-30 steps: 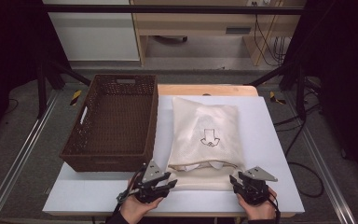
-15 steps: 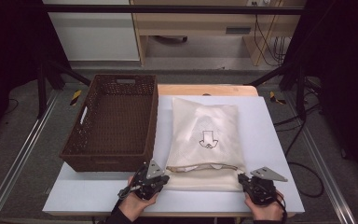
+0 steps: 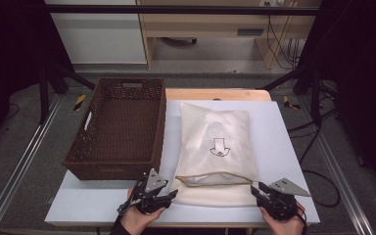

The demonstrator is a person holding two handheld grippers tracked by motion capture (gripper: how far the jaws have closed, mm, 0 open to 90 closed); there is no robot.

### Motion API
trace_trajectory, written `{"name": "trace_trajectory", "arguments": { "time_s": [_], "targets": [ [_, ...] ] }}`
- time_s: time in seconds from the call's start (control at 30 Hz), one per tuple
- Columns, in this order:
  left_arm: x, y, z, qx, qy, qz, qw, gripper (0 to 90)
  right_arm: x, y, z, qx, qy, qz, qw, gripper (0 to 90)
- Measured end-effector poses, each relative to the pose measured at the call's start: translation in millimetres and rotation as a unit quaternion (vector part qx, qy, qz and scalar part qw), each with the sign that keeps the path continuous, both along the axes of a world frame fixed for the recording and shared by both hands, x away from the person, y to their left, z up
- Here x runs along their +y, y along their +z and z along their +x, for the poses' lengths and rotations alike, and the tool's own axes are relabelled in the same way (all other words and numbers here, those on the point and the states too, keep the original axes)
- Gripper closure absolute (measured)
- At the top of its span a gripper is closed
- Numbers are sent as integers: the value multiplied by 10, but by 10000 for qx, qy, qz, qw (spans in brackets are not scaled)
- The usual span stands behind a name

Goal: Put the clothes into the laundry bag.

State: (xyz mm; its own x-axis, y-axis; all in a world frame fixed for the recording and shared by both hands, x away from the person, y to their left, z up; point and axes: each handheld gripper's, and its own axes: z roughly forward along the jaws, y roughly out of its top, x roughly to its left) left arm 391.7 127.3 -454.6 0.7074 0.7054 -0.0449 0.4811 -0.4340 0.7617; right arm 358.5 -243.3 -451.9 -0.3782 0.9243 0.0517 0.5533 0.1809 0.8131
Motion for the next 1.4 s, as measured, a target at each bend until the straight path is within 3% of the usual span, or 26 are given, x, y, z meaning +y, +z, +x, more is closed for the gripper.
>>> {"name": "trace_trajectory", "arguments": {
  "time_s": [0.1, 0.2, 0.33, 0.43, 0.63, 0.77, 0.87, 1.0, 1.1, 1.27, 1.4],
  "targets": [
    [-26, -52, 24, 114, -24, -24, 9999, 465, 236, 52, 24, -105, 339, 128, 9993, 646],
    [-55, -129, 79, 259, -22, -53, 9996, 478, 514, 16, 99, -38, 637, 147, 9979, 656],
    [-40, -164, 171, 338, 15, -231, 9992, 515, 728, -71, 227, 86, 756, 71, 9971, 662],
    [-39, -158, 210, 353, 29, -312, 9989, 579, 645, -47, 214, 26, 618, 150, 9980, 670],
    [-9, -82, 223, 94, 131, -358, 9992, 590, 171, 67, 92, -201, 22, 194, 9996, 656],
    [-6, -94, 260, 164, 122, -310, 9993, 624, -75, -21, 97, -81, -370, 54, 9993, 572],
    [-27, -146, 262, 244, 24, -300, 9992, 675, -137, -159, 174, 170, -481, -61, 9987, 534],
    [-41, -167, 262, 182, -52, -232, 9996, 727, -189, -283, 280, 428, -475, 82, 9979, 537],
    [-30, -184, 255, 166, -65, -209, 9996, 796, -183, -337, 332, 532, -402, 135, 9977, 597],
    [-19, -155, 215, 145, 5, -81, 9999, 841, -166, -323, 375, 566, -344, 102, 9978, 721],
    [10, -157, 132, 183, 17, -23, 9998, 843, -152, -307, 392, 510, -305, 69, 9982, 760]
  ]
}}
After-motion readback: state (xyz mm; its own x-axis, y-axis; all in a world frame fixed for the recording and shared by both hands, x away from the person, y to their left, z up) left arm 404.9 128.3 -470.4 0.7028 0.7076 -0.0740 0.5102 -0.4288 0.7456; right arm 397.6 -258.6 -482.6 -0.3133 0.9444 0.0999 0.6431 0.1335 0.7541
